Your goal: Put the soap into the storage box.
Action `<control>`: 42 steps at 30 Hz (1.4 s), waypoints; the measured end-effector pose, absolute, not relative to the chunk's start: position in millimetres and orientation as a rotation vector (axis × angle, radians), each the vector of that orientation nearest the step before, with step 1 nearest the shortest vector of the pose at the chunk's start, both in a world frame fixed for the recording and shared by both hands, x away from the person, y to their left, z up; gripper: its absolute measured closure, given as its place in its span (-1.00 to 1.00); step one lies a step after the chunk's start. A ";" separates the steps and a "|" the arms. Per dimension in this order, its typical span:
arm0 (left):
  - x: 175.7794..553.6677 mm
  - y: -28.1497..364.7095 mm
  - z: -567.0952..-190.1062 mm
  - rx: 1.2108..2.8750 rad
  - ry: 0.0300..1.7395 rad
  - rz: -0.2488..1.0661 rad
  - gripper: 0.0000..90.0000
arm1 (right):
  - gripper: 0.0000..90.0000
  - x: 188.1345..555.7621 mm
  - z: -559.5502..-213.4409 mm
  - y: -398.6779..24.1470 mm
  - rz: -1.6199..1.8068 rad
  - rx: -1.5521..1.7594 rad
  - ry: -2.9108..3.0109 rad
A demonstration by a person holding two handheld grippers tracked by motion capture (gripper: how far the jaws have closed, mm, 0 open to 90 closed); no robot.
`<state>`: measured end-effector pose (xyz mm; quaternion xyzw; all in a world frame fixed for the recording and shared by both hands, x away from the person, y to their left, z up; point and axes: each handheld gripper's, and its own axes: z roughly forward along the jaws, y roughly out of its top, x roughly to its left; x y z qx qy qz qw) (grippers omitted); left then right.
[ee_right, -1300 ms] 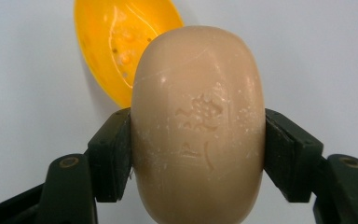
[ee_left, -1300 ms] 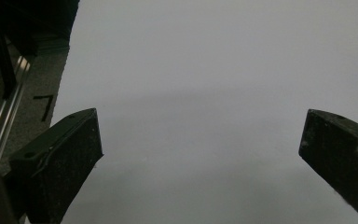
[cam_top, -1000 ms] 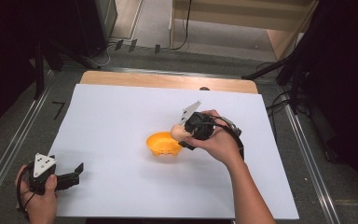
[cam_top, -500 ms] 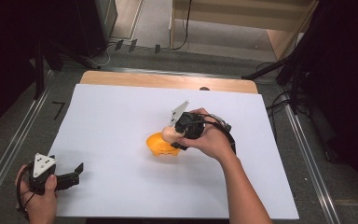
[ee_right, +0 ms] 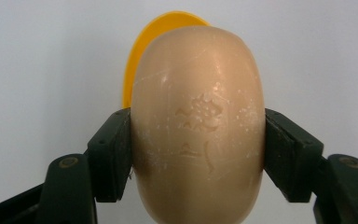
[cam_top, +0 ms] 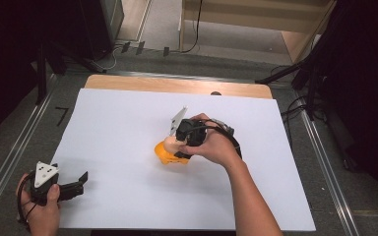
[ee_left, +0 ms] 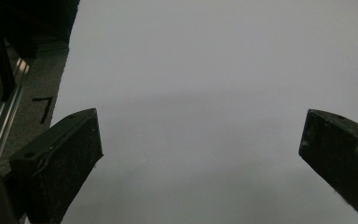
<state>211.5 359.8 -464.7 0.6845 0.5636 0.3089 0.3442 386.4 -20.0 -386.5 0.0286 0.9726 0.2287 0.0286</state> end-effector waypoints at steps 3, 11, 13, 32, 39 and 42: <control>211.2 360.0 -464.7 1.775 1.462 0.802 -1.00 | -0.27 387.7 -387.4 -17.9 0.685 0.075 3.013; 211.5 360.0 -464.7 1.779 1.464 0.802 -1.00 | -0.27 391.9 -390.5 -16.2 0.681 0.072 3.030; 211.5 360.0 -464.6 1.778 1.464 0.802 -1.00 | -0.27 392.4 -391.5 -15.7 0.678 0.072 3.035; 211.3 360.7 -464.3 1.777 1.464 0.796 -1.00 | -0.31 394.9 -390.1 -18.4 0.747 0.099 3.067; 211.2 360.8 -464.4 1.776 1.464 0.797 -1.00 | -0.32 392.9 -388.7 -26.7 0.752 0.150 3.045; 211.4 360.5 -464.6 1.773 1.464 0.798 -1.00 | -0.36 392.1 -387.4 -34.4 0.787 0.214 3.020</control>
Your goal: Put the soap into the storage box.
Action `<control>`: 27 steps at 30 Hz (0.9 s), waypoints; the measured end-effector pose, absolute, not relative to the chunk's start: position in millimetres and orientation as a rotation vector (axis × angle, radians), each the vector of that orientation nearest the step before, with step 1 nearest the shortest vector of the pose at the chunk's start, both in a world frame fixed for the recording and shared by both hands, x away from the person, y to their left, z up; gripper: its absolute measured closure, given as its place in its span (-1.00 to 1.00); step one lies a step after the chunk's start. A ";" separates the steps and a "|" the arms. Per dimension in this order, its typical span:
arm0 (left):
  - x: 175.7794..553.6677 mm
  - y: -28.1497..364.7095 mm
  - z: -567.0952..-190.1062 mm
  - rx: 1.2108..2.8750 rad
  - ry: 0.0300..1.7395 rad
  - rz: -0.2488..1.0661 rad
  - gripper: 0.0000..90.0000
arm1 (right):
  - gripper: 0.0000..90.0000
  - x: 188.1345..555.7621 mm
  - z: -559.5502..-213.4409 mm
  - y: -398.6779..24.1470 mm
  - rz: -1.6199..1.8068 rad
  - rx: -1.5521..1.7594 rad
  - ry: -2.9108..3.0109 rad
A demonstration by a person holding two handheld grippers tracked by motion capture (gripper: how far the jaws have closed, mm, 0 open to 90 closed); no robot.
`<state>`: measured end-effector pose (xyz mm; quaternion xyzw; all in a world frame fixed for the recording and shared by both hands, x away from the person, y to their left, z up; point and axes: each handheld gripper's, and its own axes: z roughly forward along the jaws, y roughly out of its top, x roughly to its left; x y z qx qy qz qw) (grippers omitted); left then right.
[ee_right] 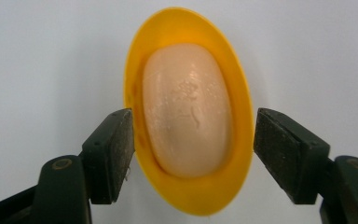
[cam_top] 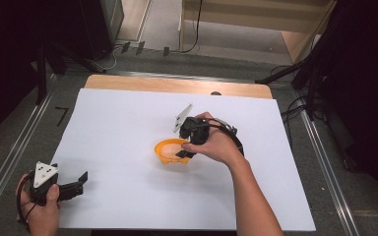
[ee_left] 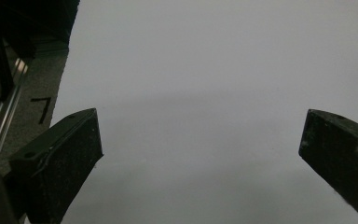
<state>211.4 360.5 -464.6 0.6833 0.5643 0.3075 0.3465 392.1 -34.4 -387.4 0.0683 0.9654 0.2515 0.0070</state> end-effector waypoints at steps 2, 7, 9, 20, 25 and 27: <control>211.6 360.3 -464.8 1.772 1.463 0.800 -1.00 | -0.38 392.1 -387.0 -41.9 0.796 0.262 3.003; 211.6 360.1 -464.7 1.774 1.464 0.799 -1.00 | -0.49 390.9 -386.2 -64.1 0.859 0.436 2.952; 211.6 360.1 -464.8 1.775 1.464 0.799 -1.00 | -0.65 390.1 -386.7 -73.3 0.907 0.494 2.947; 211.3 360.2 -464.8 1.774 1.460 0.800 -1.00 | -1.00 383.2 -395.6 -117.4 0.957 0.767 2.830; 211.2 360.1 -464.8 1.773 1.458 0.799 -1.00 | -1.00 376.3 -402.0 -139.8 0.991 0.854 2.778; 211.3 359.9 -464.8 1.773 1.459 0.799 -1.00 | -1.00 374.0 -404.5 -147.3 1.000 0.885 2.759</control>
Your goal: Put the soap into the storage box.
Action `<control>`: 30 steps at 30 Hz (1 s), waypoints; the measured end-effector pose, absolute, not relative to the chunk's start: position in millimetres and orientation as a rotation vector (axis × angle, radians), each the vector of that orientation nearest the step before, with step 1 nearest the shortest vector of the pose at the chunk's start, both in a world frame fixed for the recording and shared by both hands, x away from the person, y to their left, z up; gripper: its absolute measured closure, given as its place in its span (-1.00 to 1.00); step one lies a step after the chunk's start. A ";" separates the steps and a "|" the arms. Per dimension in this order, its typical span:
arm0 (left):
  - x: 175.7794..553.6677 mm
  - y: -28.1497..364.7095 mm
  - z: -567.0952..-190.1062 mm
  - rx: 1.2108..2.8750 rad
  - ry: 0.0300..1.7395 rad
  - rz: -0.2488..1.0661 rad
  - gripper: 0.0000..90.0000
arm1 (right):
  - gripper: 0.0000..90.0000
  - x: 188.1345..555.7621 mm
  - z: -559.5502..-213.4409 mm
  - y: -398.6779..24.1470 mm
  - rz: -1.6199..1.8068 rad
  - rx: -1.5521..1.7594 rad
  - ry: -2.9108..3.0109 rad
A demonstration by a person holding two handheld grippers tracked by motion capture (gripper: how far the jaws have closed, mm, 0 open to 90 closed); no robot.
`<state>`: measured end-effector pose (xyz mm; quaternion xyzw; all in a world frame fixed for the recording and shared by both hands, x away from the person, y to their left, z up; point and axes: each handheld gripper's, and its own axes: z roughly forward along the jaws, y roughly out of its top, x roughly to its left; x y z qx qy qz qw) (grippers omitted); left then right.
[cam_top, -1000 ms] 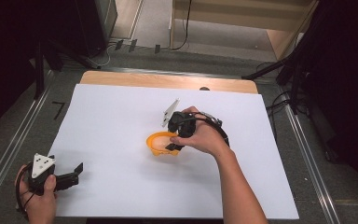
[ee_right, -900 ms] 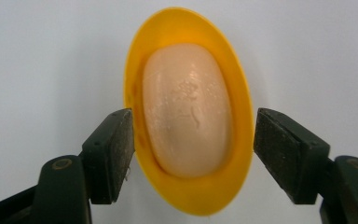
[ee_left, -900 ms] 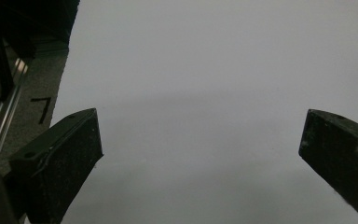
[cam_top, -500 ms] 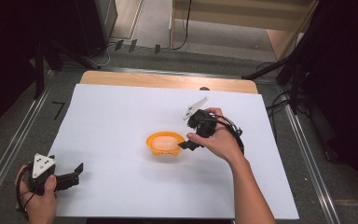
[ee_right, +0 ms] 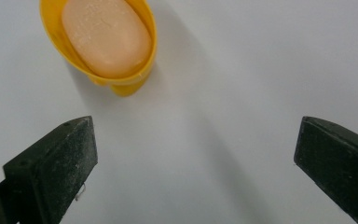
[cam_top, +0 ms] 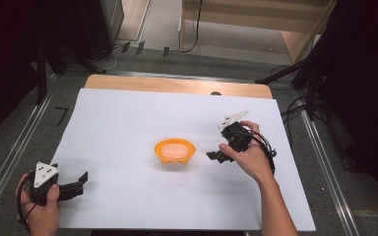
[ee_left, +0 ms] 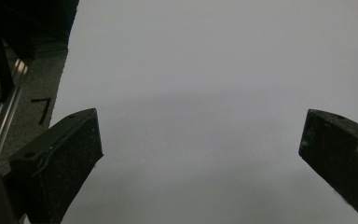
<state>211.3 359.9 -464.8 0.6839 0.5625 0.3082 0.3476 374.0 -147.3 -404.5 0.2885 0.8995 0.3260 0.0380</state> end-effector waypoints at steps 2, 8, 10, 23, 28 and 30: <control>211.3 360.0 -464.8 1.774 1.460 0.800 -1.00 | -1.00 372.2 -407.6 -154.8 1.015 0.911 2.742; 211.5 360.9 -464.7 1.774 1.459 0.789 -1.00 | -1.00 364.0 -416.9 -175.3 1.038 0.998 2.685; 211.8 360.6 -464.9 1.776 1.460 0.789 -1.00 | -1.00 361.0 -419.9 -181.6 1.043 1.021 2.669; 211.6 360.7 -464.9 1.775 1.461 0.790 -1.00 | -1.00 336.6 -435.5 -221.4 1.108 1.159 2.529; 211.8 360.4 -464.9 1.776 1.464 0.790 -1.00 | -1.00 326.4 -441.8 -237.7 1.144 1.197 2.496; 211.9 360.4 -464.7 1.782 1.463 0.788 -1.00 | -1.00 321.9 -445.1 -243.5 1.137 1.218 2.477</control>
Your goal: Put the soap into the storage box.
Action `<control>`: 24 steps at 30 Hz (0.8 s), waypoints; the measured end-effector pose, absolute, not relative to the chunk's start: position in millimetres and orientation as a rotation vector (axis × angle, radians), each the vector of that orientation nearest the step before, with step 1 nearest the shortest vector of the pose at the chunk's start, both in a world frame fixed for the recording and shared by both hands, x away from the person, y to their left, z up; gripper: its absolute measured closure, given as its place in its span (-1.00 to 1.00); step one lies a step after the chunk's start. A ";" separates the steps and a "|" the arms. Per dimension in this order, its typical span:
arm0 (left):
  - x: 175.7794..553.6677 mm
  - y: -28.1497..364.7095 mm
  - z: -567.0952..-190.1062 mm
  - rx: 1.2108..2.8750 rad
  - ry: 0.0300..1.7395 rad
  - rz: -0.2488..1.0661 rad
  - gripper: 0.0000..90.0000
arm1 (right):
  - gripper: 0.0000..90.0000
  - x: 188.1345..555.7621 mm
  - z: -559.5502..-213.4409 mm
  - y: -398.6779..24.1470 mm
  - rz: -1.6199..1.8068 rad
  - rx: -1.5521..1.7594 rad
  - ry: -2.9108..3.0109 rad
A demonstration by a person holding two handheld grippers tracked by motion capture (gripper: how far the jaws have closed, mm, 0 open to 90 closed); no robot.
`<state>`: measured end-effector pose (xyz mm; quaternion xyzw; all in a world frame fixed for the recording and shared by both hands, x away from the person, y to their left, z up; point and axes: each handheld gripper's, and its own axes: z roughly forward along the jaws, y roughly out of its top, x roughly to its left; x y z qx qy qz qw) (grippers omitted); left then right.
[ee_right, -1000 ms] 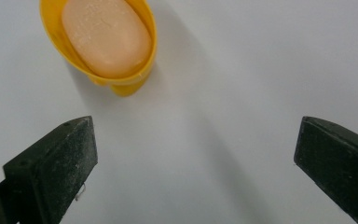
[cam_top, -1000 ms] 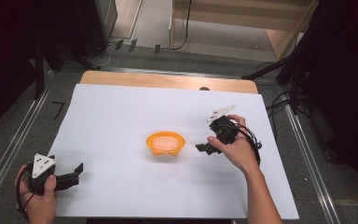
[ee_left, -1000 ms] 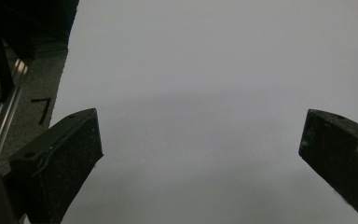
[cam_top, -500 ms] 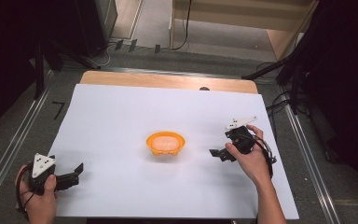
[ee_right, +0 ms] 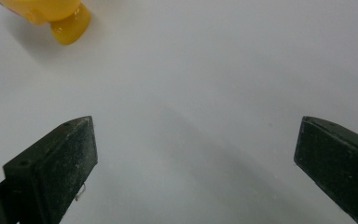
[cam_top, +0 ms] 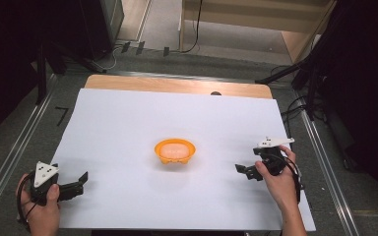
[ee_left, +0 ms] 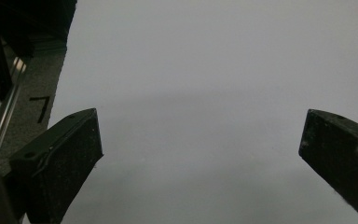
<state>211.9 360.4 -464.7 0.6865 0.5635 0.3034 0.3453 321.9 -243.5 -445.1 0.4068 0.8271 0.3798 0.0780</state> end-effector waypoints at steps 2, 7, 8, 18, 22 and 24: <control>211.8 360.2 -464.7 1.783 1.464 0.791 -1.00 | -1.00 316.8 -448.5 -249.7 1.150 1.242 2.452; 211.8 359.9 -464.8 1.782 1.463 0.794 -1.00 | -1.00 305.1 -456.9 -266.9 1.172 1.284 2.390; 211.7 359.8 -464.8 1.781 1.464 0.794 -1.00 | -1.00 302.6 -458.3 -270.5 1.177 1.295 2.374; 211.5 359.6 -464.8 1.784 1.464 0.796 -1.00 | -1.00 277.3 -468.1 -304.6 1.250 1.363 2.215; 211.5 359.5 -464.7 1.786 1.465 0.798 -1.00 | -1.00 270.4 -471.5 -314.3 1.256 1.391 2.168; 211.5 359.6 -464.8 1.784 1.464 0.797 -1.00 | -1.00 263.2 -474.6 -323.4 1.273 1.405 2.123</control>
